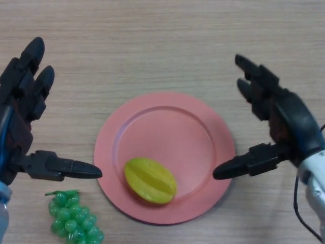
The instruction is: Pick up the yellow starfruit and place it on the plate
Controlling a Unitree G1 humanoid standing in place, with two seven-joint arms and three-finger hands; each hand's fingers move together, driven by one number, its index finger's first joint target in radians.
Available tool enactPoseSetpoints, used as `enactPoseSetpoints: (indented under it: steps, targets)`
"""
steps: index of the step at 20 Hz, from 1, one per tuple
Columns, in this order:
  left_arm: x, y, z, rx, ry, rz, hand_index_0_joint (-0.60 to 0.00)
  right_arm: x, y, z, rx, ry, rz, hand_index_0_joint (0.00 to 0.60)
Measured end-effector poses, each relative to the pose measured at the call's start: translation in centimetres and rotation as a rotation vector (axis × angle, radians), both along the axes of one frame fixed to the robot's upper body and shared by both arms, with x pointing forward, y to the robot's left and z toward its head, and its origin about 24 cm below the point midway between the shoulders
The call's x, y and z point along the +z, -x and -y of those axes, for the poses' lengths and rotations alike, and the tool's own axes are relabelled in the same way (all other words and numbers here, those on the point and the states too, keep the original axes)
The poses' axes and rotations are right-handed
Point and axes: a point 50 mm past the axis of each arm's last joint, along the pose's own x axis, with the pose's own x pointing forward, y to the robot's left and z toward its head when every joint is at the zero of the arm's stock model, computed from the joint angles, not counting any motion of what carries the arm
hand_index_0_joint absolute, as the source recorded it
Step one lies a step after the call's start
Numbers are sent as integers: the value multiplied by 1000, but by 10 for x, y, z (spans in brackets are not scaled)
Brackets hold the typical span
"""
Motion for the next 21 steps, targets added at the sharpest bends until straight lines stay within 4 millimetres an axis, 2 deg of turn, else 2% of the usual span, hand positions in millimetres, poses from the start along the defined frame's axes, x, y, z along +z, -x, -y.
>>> enactPoseSetpoints:
  steps: [3, 7, 13, 15, 21]
  targets:
    - [-1, -3, 6, -27, 0, -4, 0, 5, 8, 16, -46, 5, 23, 0]
    - [-4, -11, 4, -22, 7, -18, 0, 13, 15, 36, -124, 24, 54, 0]
    - [1, -20, -1, 7, -7, 38, 0, 15, 13, 36, -130, 22, 65, 0]
    - [1, -20, -1, 12, -6, 38, 0, 11, 11, 35, -136, 21, 50, 0]
    - [7, -18, 1, 23, -50, 66, 0, 15, 11, 33, -129, 21, 69, 0]
